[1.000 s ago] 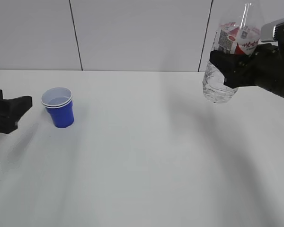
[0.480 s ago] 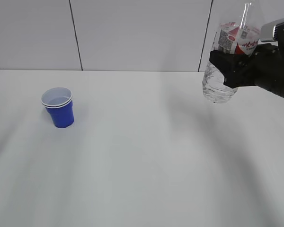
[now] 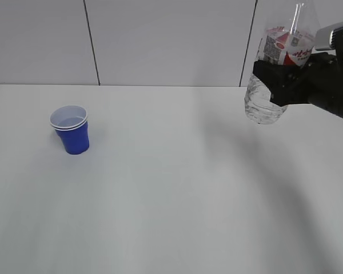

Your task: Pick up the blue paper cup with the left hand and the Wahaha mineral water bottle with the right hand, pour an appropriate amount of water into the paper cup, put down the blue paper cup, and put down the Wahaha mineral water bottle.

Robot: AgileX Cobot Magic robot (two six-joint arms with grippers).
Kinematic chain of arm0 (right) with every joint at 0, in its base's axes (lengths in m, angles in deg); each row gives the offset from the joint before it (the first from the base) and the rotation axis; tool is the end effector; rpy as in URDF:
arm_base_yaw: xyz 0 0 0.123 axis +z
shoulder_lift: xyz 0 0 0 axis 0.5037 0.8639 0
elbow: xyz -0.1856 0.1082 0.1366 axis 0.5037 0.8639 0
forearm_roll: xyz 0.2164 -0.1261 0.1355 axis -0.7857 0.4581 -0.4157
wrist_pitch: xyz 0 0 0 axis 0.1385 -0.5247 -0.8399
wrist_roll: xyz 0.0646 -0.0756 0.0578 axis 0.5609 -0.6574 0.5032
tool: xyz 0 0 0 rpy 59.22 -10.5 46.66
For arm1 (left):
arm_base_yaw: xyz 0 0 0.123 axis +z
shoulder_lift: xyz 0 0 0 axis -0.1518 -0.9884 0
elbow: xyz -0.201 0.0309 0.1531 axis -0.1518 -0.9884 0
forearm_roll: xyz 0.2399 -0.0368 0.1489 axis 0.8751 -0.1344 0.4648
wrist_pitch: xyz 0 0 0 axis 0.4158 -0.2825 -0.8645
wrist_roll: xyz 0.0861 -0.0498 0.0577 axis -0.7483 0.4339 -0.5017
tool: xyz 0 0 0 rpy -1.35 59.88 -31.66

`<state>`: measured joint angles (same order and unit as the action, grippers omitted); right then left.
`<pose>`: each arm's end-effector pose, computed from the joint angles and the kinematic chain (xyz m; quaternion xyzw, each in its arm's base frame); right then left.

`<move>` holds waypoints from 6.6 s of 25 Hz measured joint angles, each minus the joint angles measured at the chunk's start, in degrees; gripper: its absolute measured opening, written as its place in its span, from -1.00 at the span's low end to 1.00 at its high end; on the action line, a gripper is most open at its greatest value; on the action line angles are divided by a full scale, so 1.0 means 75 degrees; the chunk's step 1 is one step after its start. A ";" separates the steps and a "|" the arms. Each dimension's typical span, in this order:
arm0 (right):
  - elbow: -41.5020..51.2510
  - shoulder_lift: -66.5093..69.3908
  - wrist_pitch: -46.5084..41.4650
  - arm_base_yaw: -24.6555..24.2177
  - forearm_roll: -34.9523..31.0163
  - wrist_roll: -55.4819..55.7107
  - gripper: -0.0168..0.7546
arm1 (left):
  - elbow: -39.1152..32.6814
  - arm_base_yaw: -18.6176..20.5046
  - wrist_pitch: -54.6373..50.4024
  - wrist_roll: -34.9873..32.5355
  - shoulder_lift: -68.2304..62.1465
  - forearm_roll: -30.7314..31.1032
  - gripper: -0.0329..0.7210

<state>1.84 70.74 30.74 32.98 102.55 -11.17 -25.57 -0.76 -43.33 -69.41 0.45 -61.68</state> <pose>0.3629 0.0671 0.1633 -0.2302 0.6974 0.1199 0.6680 0.1846 -0.0176 0.2651 0.0013 0.8239 -0.0240 0.5663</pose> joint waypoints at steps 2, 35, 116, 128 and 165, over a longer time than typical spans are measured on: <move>0.0000 0.0000 0.0000 0.0000 0.0000 0.0000 0.16 | 0.0231 0.0000 -0.0651 0.0000 0.0362 0.0020 0.44; 0.0000 0.0000 0.0061 0.0000 -0.0002 0.0005 0.16 | 0.0879 0.0000 -0.5532 -0.2295 0.3374 -0.2233 0.37; -0.1412 0.3820 0.1406 0.0000 -0.0427 -0.0837 0.65 | 0.0655 0.0000 -0.5172 -0.2350 0.3393 -0.2233 0.22; 0.0131 0.2899 0.1947 0.0000 -0.1152 -0.0879 0.65 | 0.0655 0.0000 -0.5172 -0.2350 0.3393 -0.2233 0.22; 0.1541 -0.6651 -0.5597 0.0000 0.0144 0.1137 0.59 | 0.0655 0.0000 -0.5172 -0.2350 0.3393 -0.2233 0.22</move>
<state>13.39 20.85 -11.24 32.98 103.63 -2.64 -20.65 -0.76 -82.12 -87.04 25.90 -78.42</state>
